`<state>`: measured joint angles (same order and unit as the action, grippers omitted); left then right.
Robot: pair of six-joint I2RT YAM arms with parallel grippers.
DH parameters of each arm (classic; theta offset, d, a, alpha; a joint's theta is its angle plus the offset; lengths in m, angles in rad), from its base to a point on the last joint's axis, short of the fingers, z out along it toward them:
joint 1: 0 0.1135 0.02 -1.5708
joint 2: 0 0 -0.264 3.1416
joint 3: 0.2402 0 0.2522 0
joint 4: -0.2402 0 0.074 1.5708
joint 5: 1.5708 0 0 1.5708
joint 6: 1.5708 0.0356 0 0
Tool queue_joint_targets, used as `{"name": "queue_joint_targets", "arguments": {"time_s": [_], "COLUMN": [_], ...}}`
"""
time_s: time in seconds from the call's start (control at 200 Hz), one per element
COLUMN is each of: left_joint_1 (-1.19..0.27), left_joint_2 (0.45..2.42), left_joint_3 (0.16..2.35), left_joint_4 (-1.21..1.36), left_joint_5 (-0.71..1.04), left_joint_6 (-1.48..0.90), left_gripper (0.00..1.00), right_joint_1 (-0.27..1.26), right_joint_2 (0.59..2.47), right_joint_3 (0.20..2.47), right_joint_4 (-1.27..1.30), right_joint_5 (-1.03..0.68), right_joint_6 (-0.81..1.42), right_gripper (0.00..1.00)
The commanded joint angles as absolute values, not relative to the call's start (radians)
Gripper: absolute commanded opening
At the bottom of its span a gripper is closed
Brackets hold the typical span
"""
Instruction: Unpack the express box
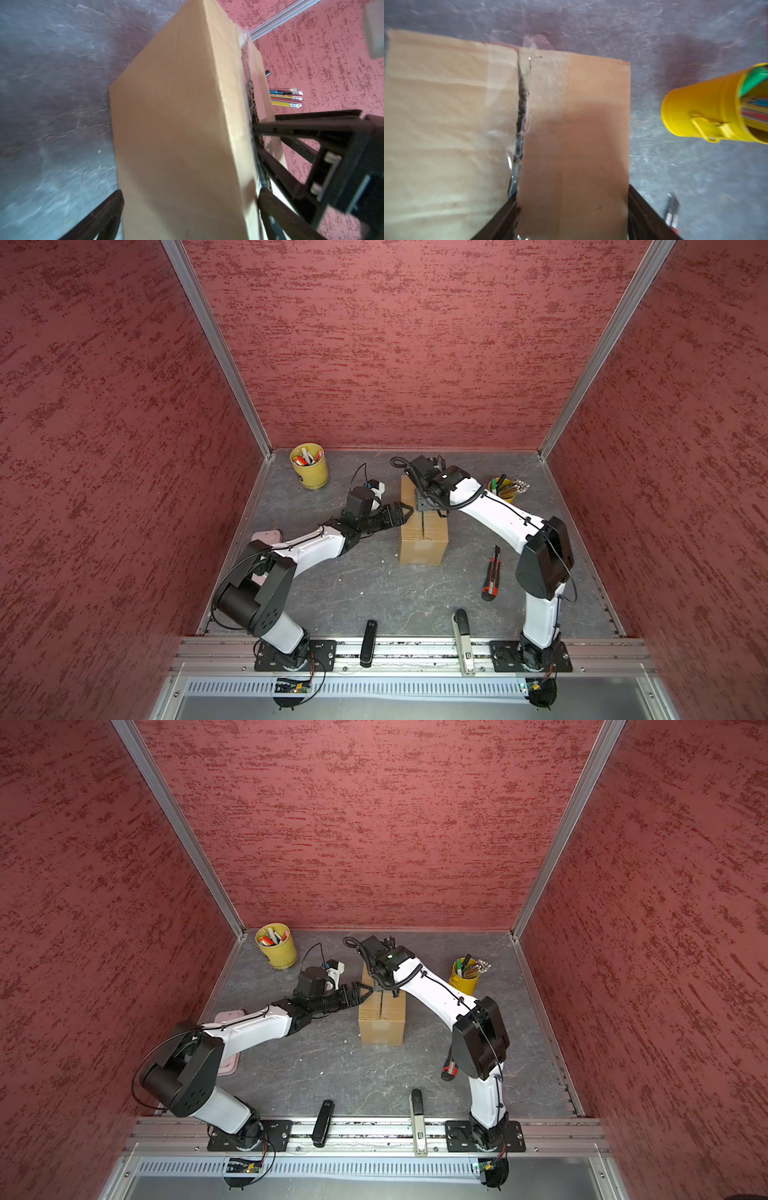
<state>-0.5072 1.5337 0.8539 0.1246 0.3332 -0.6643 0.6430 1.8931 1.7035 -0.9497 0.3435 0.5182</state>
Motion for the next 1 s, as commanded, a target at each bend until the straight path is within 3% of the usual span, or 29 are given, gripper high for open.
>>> {"name": "queue_joint_targets", "arguments": {"time_s": [0.0,0.241,0.686,0.997], "left_joint_1": [-0.495,-0.495,-0.523,-0.495], "left_joint_2": [1.473,1.465,1.557,1.427], "left_joint_3": [0.89,0.939,0.944,0.95], "left_joint_4": [-0.055,-0.182,-0.184,-0.329], "left_joint_5": [0.275,0.195,0.129,0.097], "left_joint_6": [-0.607,-0.563,-0.609,-0.597], "left_gripper": [1.0,1.0,1.0,1.0], "right_joint_1": [0.603,0.571,0.547,0.507], "right_joint_2": [1.834,1.749,1.691,1.64], "right_joint_3": [1.564,1.404,1.353,1.278], "right_joint_4": [-0.752,-0.595,-0.469,-0.374], "right_joint_5": [0.149,-0.005,-0.222,-0.402], "right_joint_6": [0.502,0.468,0.447,0.465], "right_gripper": [0.73,0.75,0.79,0.82]}}
